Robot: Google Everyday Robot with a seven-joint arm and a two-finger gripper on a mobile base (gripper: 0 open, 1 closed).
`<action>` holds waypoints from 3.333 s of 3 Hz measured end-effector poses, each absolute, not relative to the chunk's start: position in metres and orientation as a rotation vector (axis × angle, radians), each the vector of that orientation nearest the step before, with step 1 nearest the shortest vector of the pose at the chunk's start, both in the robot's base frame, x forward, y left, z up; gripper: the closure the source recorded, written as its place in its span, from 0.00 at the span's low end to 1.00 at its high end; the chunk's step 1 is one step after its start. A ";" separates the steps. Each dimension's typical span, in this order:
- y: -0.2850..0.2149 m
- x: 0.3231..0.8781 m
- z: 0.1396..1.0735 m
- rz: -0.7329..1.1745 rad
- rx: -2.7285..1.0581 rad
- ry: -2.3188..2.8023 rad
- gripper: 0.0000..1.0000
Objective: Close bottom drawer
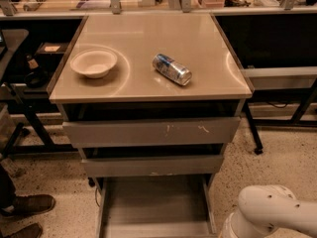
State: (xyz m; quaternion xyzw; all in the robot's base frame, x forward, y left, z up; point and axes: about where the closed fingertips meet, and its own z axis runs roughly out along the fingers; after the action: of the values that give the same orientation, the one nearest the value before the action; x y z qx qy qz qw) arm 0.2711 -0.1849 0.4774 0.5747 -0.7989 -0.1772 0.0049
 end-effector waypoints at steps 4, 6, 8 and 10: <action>-0.163 0.280 0.341 -0.624 1.615 -2.538 1.00; -0.160 0.278 0.307 -0.678 1.549 -2.575 1.00; -0.159 0.300 0.207 -0.812 1.342 -2.719 1.00; -0.153 0.303 0.193 -0.820 1.304 -2.742 1.00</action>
Offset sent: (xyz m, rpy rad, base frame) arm 0.0145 0.0274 -0.1568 -0.0077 0.0911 -0.1075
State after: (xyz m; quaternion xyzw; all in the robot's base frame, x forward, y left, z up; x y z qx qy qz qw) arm 0.3035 -0.1528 0.1932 0.4145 -0.8719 -0.2609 -0.0018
